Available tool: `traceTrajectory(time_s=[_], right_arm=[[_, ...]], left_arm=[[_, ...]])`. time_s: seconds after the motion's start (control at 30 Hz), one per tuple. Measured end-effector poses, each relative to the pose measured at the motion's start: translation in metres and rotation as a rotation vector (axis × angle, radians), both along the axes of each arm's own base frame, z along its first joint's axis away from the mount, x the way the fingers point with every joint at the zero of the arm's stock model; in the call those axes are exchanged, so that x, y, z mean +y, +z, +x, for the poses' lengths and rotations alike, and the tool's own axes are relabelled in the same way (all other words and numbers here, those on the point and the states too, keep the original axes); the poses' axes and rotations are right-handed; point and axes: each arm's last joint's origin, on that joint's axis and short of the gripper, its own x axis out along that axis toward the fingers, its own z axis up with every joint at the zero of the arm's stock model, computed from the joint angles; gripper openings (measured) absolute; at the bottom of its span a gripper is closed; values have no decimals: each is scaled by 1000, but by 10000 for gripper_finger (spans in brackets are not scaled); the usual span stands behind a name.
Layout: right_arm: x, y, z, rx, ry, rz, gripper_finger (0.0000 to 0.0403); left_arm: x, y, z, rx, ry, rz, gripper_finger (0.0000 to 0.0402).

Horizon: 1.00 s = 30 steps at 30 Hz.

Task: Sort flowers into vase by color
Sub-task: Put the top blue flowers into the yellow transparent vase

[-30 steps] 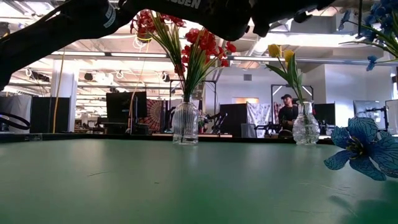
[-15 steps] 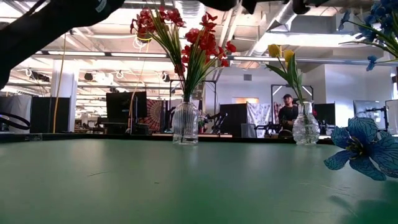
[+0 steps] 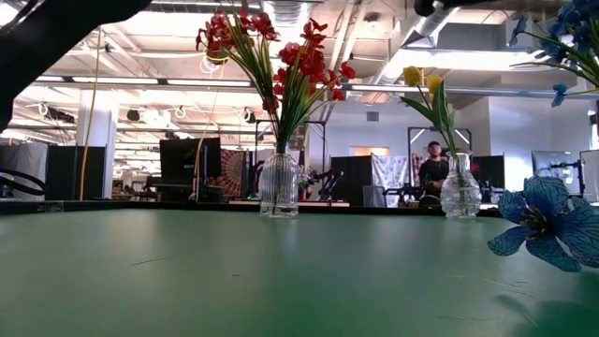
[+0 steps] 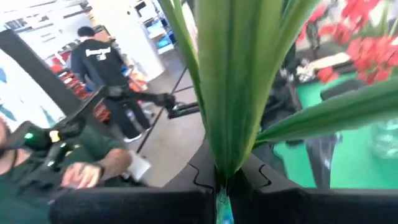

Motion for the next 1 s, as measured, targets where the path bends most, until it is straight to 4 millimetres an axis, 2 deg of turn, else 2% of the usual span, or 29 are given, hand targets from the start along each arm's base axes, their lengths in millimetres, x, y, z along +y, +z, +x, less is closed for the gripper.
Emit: traceTrajectory(time_s=[0.3,0.5,0.63,0.83,1.0], right_arm=[[2,-13,-5,147,51,56,40],[6,-26,-24,217,27,74,39],[10,-46,-40,235,-29,38,38],[23,-63,-62,129,-142,-40,38],[36,-80,-71,88,-240,-107,38]], left_arm=[[-18,-6,-9,137,116,85,119],[-27,-13,-14,226,207,177,78],[-23,-20,-17,306,190,171,48],[-12,-24,-18,350,210,155,8],[-5,-24,-17,348,223,144,2]])
